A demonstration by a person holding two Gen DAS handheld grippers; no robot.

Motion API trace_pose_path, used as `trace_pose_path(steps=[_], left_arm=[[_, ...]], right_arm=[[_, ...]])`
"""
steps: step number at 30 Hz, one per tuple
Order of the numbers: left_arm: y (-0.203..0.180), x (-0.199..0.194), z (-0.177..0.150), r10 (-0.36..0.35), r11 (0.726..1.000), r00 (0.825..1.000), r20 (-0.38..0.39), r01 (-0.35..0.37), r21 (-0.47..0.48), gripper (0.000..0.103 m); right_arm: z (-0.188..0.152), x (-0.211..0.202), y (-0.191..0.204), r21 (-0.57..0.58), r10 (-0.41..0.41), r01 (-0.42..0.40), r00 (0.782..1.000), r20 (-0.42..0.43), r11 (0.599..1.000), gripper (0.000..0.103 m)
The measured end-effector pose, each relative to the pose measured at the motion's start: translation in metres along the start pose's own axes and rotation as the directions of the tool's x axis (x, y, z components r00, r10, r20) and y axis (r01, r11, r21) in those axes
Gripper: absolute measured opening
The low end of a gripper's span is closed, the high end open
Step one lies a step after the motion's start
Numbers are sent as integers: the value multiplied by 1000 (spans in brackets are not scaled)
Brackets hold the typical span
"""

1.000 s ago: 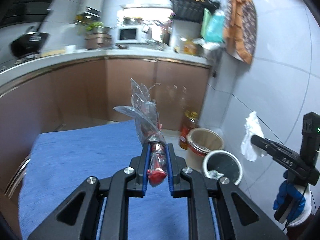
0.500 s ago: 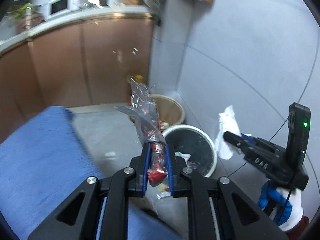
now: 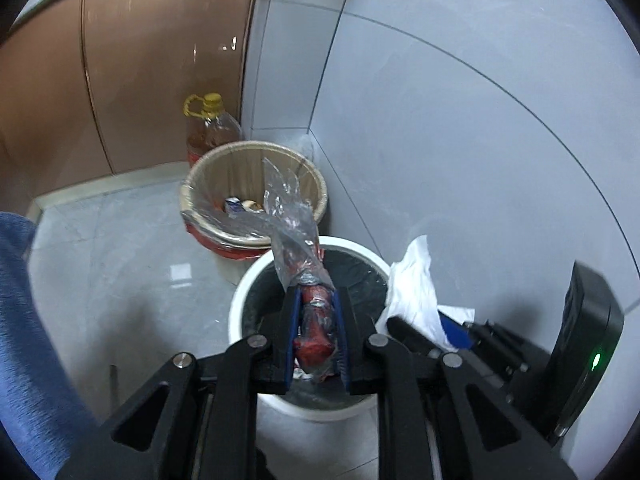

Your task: Collect trash

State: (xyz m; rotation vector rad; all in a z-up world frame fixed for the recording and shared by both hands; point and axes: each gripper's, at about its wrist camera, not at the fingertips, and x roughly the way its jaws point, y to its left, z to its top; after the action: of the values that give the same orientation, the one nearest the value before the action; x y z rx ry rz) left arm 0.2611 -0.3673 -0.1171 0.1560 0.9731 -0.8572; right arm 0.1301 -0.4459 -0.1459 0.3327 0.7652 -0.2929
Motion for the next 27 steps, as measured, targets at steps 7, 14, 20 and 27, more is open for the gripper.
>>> trace_pose_path(steps=[7,14,20,27], left_arm=[[4,13,5,-24,999,1000,-11,23,-43,49],[8,-5,3,-17,999,1000,16,18,-49,49],[15,-51,-10,26,999,997,72,-22,-50,49],[35,-121,-39,114,993,982,153,-109,-44,50]], right_arm=[[-4,10,-9,13,-38,38,999,-21,999,51],[-9,0,-6,24,-53,53,998,-20,998,56],[-8,-21,8,25,-45,45,999,8,999,62],[-9,-61,44,-8,-21,22,998,66,1000,75]])
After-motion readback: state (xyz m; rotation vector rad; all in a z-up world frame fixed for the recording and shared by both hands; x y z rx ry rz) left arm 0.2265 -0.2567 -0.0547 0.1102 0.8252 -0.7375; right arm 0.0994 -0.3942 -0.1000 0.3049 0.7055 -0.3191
